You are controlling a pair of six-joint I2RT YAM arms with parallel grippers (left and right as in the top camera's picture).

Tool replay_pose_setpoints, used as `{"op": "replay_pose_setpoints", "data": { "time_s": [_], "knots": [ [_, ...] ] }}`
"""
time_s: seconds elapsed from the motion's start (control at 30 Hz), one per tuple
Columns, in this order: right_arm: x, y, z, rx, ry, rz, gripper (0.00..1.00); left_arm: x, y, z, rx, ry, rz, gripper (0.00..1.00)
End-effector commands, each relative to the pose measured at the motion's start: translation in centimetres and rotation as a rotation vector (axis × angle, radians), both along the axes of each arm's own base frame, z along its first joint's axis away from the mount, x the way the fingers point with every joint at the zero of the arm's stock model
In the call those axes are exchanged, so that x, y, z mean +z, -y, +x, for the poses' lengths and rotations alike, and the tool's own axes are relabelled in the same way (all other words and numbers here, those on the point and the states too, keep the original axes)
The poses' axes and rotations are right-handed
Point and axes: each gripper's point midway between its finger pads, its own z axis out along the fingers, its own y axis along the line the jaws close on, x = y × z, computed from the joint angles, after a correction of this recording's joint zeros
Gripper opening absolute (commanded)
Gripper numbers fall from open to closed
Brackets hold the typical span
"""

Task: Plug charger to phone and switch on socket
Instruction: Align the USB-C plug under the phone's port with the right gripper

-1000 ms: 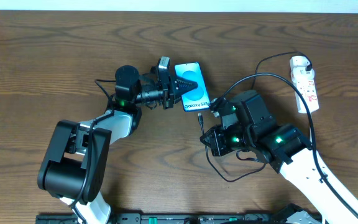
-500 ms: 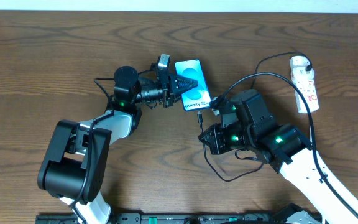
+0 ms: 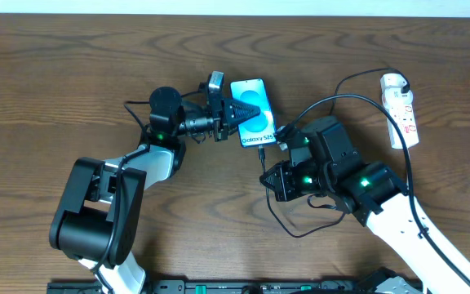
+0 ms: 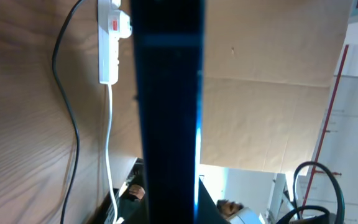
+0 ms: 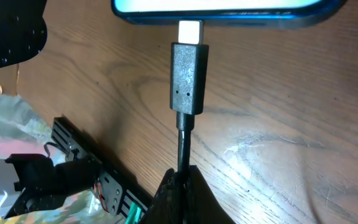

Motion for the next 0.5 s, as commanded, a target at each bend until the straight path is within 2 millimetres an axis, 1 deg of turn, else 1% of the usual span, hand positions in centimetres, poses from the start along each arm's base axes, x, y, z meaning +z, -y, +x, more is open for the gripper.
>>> {"op": "replay_pose_setpoints", "data": {
  "time_s": [0.0, 0.47],
  "knots": [
    [-0.46, 0.00, -0.04, -0.009, -0.008, -0.014, 0.01, 1.58, 0.09, -0.12, -0.028, 0.101, -0.006, 0.07],
    [-0.24, -0.35, -0.46, 0.010, -0.024, 0.009, 0.01, 1.57, 0.06, 0.02, -0.021, 0.085, -0.008, 0.07]
  ]
}}
